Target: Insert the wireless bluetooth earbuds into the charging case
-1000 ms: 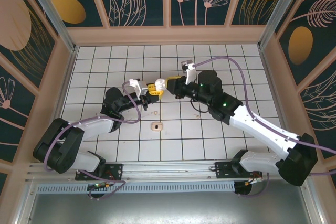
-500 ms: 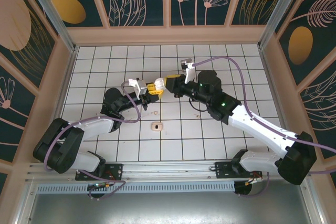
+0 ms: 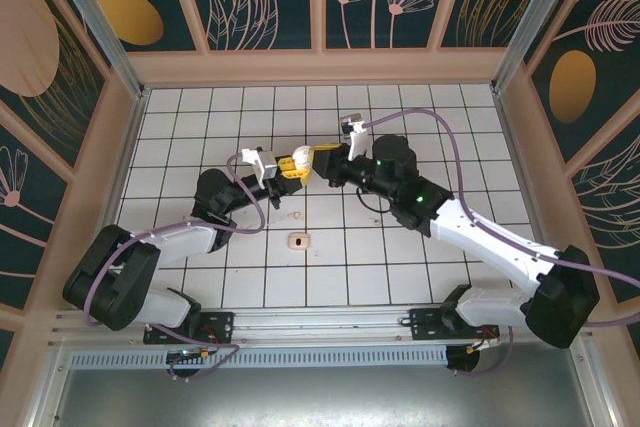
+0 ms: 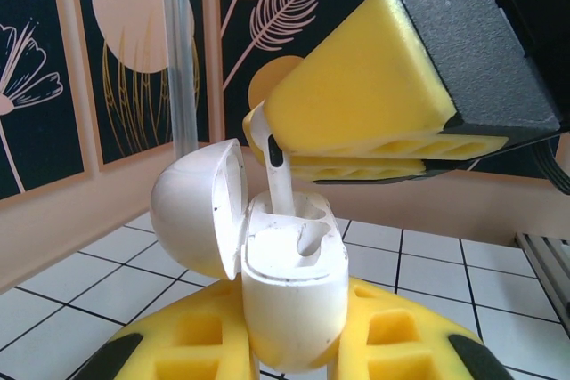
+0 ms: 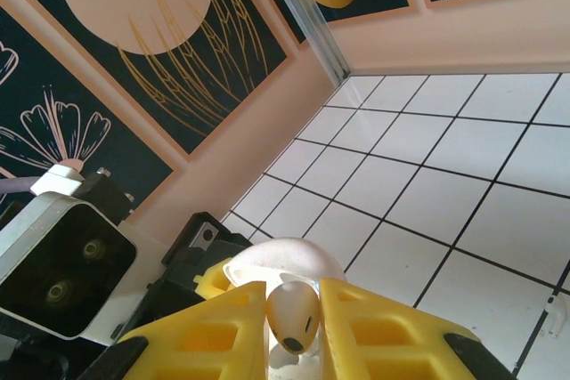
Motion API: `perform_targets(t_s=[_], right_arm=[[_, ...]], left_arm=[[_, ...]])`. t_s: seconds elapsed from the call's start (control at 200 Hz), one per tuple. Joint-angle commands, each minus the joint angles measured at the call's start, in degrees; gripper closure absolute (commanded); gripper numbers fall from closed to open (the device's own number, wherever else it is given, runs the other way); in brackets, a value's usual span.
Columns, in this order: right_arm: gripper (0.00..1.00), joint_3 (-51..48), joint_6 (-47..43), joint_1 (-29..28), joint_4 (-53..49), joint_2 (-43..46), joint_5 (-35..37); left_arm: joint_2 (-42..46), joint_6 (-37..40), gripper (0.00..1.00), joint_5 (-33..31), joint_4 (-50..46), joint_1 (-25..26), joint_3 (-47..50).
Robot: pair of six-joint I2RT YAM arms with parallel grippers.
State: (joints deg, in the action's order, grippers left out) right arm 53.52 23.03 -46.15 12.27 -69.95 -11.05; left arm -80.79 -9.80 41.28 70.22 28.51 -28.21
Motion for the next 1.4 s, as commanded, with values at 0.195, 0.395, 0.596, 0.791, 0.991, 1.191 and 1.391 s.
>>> perform_targets(t_s=[0.195,0.395,0.596,0.791,0.991,1.191,1.391], right_arm=[[0.80,-0.66,0.97,-0.90,1.75,-0.56,-2.03],[0.80,-1.68,1.06,-0.83,-0.74,0.67,-0.85],[0.78,-2.29,1.50,-0.72,-1.20,1.38,1.24],[0.73,-1.70,1.37,-0.70,-1.36,1.21,2.08],[0.66,-0.92,1.06,-0.49,-1.49,1.23,2.26],[0.58,-0.40,1.94,0.42,-0.32,2.93,-0.72],[0.56,0.59,4.29,4.01,-5.25,6.09,-5.14]], left_arm=[[-0.79,-1.97,0.89,-0.60,4.40,0.32,-1.73],[-0.34,-2.15,0.89,-0.60,4.58,0.31,-1.85],[-0.32,-2.38,0.89,-0.13,4.84,0.32,-2.28],[-0.08,-2.42,0.89,-0.03,4.67,0.32,-2.38],[0.31,-2.21,0.89,-0.04,4.08,0.32,-2.45],[0.86,-0.96,0.88,-0.02,2.25,0.32,-2.31],[2.12,1.41,0.89,-1.06,-1.70,0.32,-1.59]])
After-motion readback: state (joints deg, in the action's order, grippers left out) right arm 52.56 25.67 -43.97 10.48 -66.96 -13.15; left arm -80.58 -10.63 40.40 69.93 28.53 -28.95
